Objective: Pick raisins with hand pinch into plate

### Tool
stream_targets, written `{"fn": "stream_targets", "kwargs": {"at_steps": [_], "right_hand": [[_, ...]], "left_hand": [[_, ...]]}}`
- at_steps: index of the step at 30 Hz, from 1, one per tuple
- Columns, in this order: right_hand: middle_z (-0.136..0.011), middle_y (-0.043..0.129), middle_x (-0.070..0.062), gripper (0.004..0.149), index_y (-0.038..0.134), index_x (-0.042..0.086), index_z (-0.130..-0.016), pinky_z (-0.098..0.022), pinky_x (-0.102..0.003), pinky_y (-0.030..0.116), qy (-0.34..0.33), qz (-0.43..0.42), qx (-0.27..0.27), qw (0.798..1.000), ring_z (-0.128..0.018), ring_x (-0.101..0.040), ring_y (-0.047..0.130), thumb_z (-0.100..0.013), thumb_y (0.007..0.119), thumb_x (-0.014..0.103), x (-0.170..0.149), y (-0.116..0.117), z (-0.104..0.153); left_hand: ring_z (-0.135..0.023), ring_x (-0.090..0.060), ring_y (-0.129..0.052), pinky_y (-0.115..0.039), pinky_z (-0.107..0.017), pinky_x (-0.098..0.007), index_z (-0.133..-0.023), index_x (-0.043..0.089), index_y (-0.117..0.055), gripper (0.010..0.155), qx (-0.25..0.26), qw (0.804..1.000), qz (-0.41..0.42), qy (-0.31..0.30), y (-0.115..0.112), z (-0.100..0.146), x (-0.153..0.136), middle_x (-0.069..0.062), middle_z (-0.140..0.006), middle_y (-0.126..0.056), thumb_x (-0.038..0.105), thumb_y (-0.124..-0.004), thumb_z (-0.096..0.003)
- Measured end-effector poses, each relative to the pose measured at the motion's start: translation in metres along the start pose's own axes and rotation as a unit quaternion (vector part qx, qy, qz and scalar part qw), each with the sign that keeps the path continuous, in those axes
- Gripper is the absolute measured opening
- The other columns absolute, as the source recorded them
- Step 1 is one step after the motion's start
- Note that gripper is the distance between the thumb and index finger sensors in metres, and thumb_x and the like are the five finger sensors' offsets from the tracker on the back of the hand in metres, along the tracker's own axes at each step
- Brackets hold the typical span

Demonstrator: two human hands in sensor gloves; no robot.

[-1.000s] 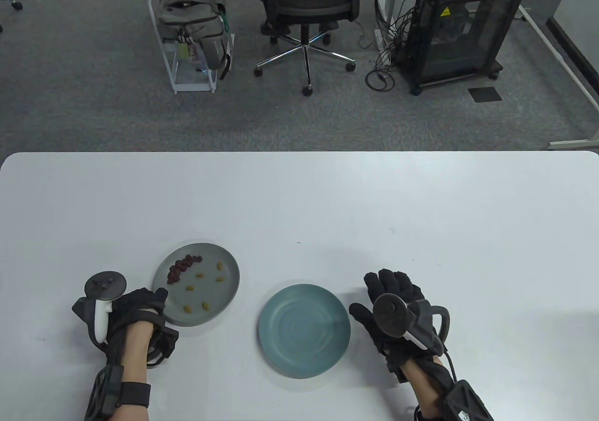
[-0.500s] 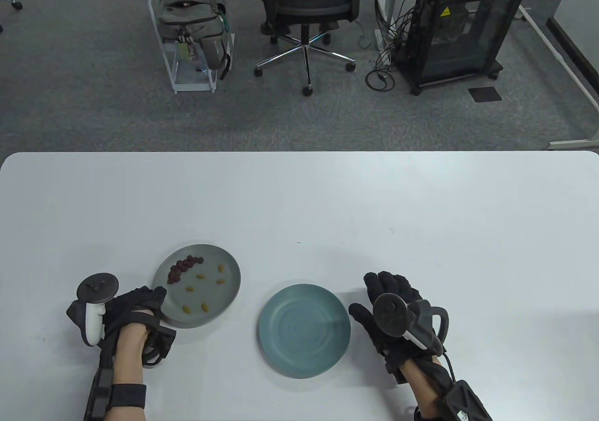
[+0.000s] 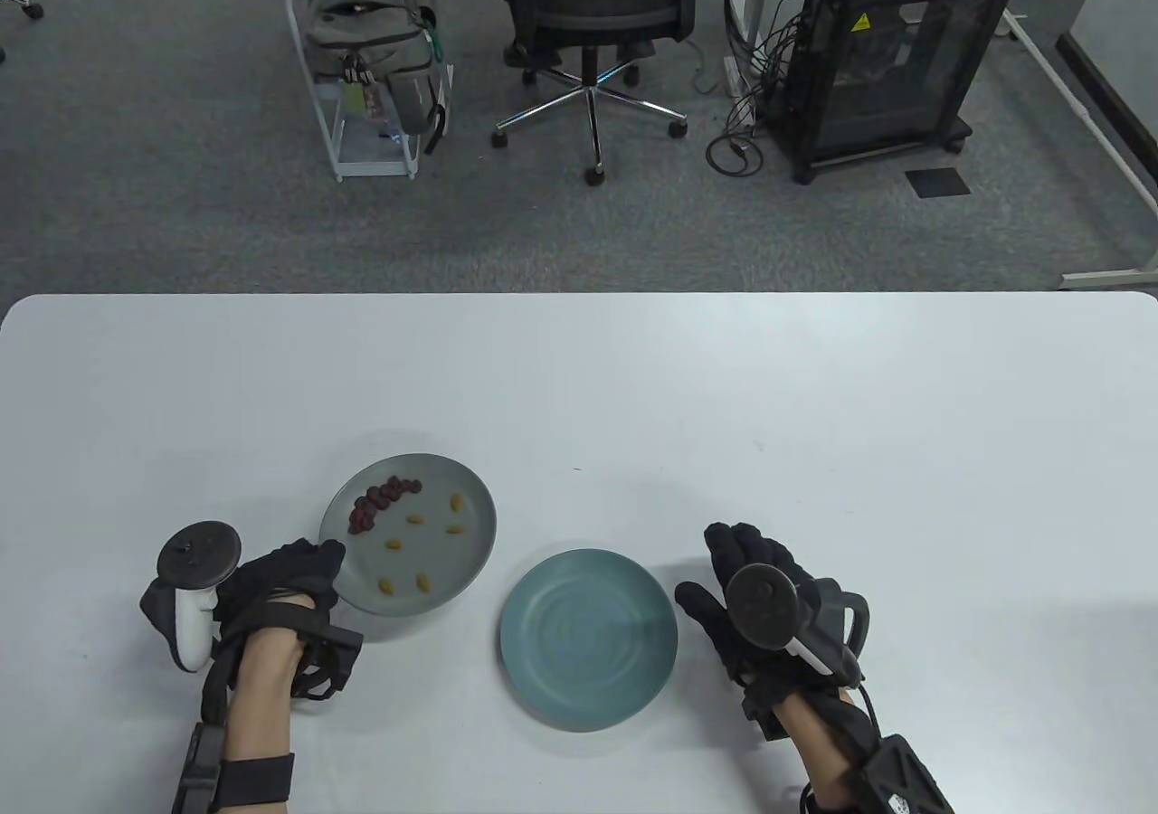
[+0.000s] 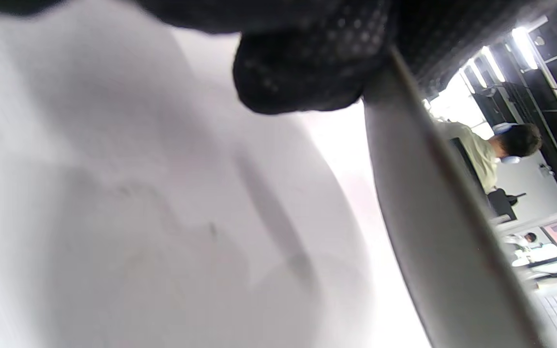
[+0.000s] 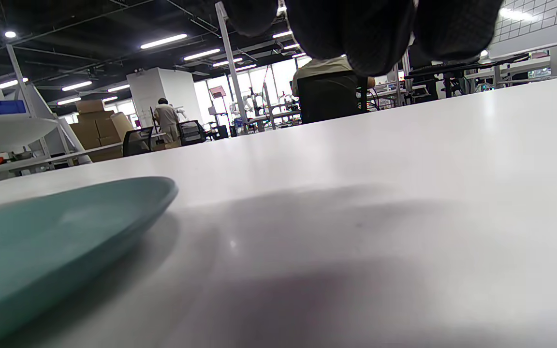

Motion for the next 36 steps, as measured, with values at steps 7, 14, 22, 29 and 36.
{"fn": "stream_targets", "kwargs": {"at_steps": [7,14,22,29,36], "right_hand": [[-0.109,0.065,-0.018,0.08,0.048,0.022,-0.106,-0.058,-0.055,0.077,0.004,-0.037,0.002,0.999,-0.089,-0.044,0.08,-0.042,0.056,0.07,-0.003,-0.004,0.0],[-0.104,0.072,-0.018,0.08,0.051,0.02,-0.105,-0.054,-0.053,0.081,0.004,-0.069,-0.012,0.998,-0.083,-0.043,0.086,-0.042,0.057,0.069,-0.005,-0.008,0.0],[-0.099,0.078,-0.017,0.08,0.053,0.018,-0.104,-0.049,-0.049,0.084,0.011,-0.111,-0.019,0.994,-0.077,-0.042,0.091,-0.042,0.057,0.069,-0.011,-0.011,0.0],[-0.073,0.098,-0.016,0.077,0.066,0.01,-0.098,-0.025,-0.039,0.09,0.042,-0.254,0.013,0.966,-0.043,-0.034,0.104,-0.044,0.061,0.066,-0.023,-0.004,-0.004],[-0.055,0.105,-0.011,0.07,0.072,0.005,-0.093,-0.012,-0.033,0.091,0.078,-0.358,0.083,0.927,-0.023,-0.026,0.106,-0.048,0.067,0.059,-0.033,0.014,-0.009]], "left_hand": [[0.0,-0.006,-0.094,-0.086,-0.007,-0.038,-0.07,0.002,-0.089,0.043,-0.032,0.999,-0.021,-0.035,-0.023,0.012,0.041,-0.007,-0.036,-0.1,0.039,-0.085,-0.047],[0.001,-0.006,-0.094,-0.086,-0.007,-0.038,-0.069,0.002,-0.089,0.043,-0.066,0.995,-0.031,-0.066,-0.058,0.023,0.072,-0.007,-0.035,-0.1,0.039,-0.085,-0.0471],[0.001,-0.005,-0.094,-0.086,-0.006,-0.038,-0.069,0.002,-0.089,0.043,-0.11,0.987,-0.052,-0.103,-0.105,0.037,0.094,-0.007,-0.035,-0.1,0.039,-0.085,-0.047],[0.001,-0.005,-0.094,-0.086,-0.007,-0.038,-0.069,0.002,-0.089,0.043,-0.144,0.978,-0.067,-0.133,-0.131,0.047,0.1,-0.007,-0.035,-0.1,0.039,-0.084,-0.0473],[0.0,-0.006,-0.094,-0.086,-0.007,-0.038,-0.07,0.002,-0.089,0.043,-0.169,0.973,-0.062,-0.144,-0.142,0.051,0.097,-0.007,-0.035,-0.1,0.038,-0.084,-0.0474]]}}
Point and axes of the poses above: the tracker on the back of each hand, its own x axis roughly to the thumb side, its own z axis roughly from the fingertips to the wrist, y = z × x, the point moved 1 cm from there along -z, roughly from the wrist to the fingertips
